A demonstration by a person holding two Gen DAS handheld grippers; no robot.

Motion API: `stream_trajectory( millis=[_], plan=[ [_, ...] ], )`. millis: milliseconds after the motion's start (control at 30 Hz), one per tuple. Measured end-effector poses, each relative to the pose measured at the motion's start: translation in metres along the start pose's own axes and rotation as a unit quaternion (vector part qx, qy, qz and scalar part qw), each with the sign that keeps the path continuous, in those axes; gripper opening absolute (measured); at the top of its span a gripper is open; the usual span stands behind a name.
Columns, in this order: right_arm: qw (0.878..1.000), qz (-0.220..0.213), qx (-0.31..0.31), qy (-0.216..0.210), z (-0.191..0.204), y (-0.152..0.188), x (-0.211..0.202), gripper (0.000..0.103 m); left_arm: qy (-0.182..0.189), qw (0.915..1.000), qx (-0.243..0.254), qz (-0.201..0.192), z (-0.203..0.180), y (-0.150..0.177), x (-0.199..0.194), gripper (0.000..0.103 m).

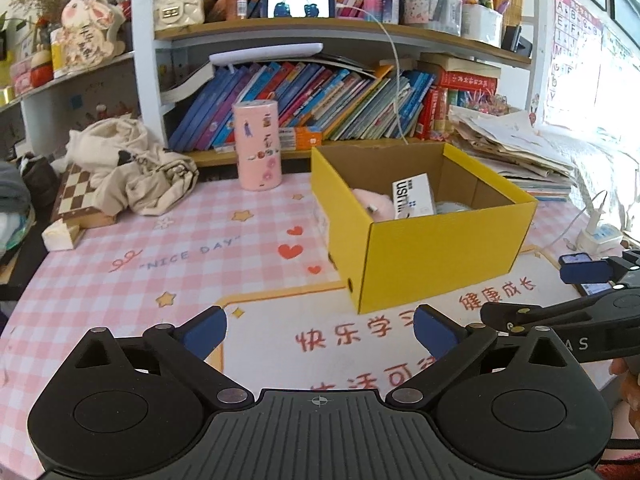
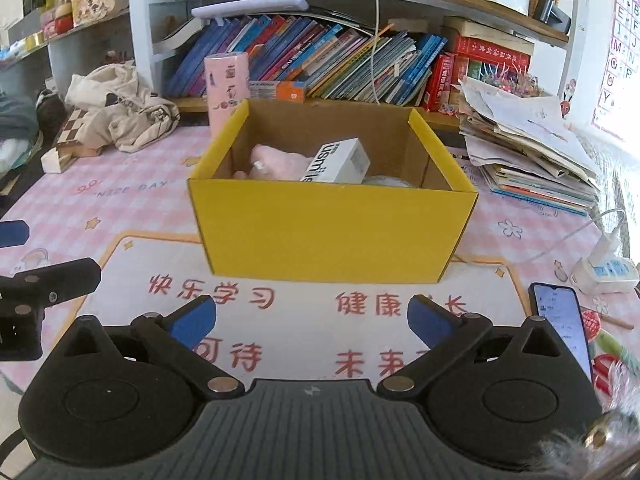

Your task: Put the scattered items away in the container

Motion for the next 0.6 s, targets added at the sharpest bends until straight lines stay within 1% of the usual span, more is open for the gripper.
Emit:
stream_trajectory(
  millis=[300,433,600],
  plan=[
    [1.0,0.015,-0.006,0.009,0.023,0.019,-0.007,0.103,-0.003,0.9998,-0.017,0.013,0.021,0.019,-0.009,0.101],
    [1.0,0.026,-0.008,0.016,0.03,0.027,-0.007,0.103,0.004,0.9997,-0.017,0.018,0.025,0.027,-0.014,0.101],
    [0.999,0.028,-0.011,0.014,0.038,0.032,-0.008,0.103,0.003,0.9997,-0.013,0.021,0.03,0.031,-0.016,0.101]
  ],
)
Point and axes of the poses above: each gripper's, at about its wrist camera, not at the fingertips, and x roughly the way its jaws point, z to its left, y to its underside, the point moved 6 cm from there along x, roughly the way its jaws point, and after that the axes turned 10 degrees about -y, right-handed, at the moved point
